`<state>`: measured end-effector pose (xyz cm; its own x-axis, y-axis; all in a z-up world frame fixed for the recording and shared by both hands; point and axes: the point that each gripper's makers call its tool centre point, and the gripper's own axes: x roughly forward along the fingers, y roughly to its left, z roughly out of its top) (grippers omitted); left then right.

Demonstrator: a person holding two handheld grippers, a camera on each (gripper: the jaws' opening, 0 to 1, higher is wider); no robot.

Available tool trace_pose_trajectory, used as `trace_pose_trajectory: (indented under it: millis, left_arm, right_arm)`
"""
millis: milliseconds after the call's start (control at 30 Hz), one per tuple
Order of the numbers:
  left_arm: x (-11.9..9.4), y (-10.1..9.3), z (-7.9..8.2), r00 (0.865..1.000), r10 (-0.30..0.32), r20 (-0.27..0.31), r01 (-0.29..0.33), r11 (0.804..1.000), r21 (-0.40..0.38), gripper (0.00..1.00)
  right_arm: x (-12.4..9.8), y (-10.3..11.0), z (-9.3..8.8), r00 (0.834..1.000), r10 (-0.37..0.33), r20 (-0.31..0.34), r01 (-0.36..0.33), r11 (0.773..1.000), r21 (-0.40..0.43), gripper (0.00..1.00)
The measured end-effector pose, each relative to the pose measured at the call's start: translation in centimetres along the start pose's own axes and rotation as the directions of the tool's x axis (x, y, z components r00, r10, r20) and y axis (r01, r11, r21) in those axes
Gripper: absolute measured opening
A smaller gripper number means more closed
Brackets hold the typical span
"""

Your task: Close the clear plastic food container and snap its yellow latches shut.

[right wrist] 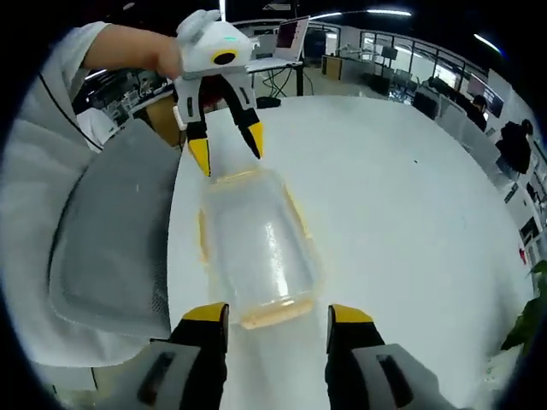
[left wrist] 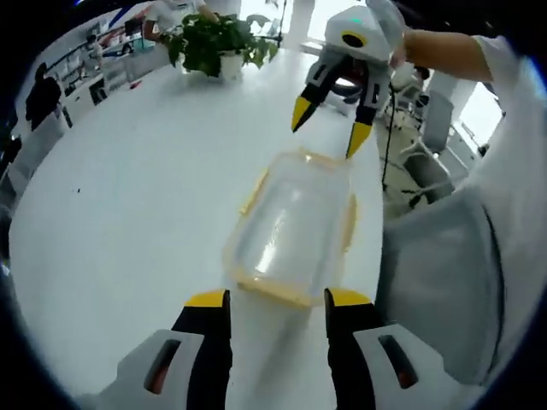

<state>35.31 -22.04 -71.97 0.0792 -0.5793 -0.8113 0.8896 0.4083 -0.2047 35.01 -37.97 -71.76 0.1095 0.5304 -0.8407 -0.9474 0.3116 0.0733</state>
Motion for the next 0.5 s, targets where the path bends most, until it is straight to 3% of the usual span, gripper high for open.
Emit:
trace_pose_trajectory:
  millis: [133, 200, 233, 300, 433, 500]
  left_arm:
    - [0.1, 0.5, -0.1, 0.999, 0.019, 0.029, -0.015, 0.988, -0.154, 0.42]
    - [0.2, 0.5, -0.1, 0.999, 0.021, 0.046, -0.011, 0.980, -0.198, 0.42]
    - [0.2, 0.5, -0.1, 0.998, 0.021, 0.055, -0.009, 0.976, -0.219, 0.40]
    - [0.2, 0.7, -0.1, 0.997, 0.028, 0.066, -0.011, 0.968, -0.250, 0.41]
    - [0.6, 0.8, -0.3, 0.996, 0.033, 0.079, -0.005, 0.943, -0.333, 0.41]
    - [0.8, 0.7, -0.4, 0.996, 0.034, 0.081, -0.001, 0.928, -0.374, 0.41]
  right_arm:
    - [0.2, -0.5, -0.1, 0.999, -0.053, 0.000, 0.053, 0.992, 0.118, 0.41]
    - [0.3, -0.4, 0.4, 0.998, -0.050, 0.034, 0.043, 0.979, 0.197, 0.40]
    - [0.3, -0.5, 0.0, 0.998, -0.060, 0.012, 0.055, 0.970, 0.237, 0.39]
    - [0.4, -0.5, 0.2, 0.997, -0.066, 0.028, 0.055, 0.960, 0.276, 0.39]
    - [0.6, -0.5, 0.1, 0.997, -0.070, 0.022, 0.055, 0.911, 0.408, 0.39]
    - [0.6, -1.2, 0.1, 0.993, -0.115, 0.025, 0.090, 0.879, 0.469, 0.37]
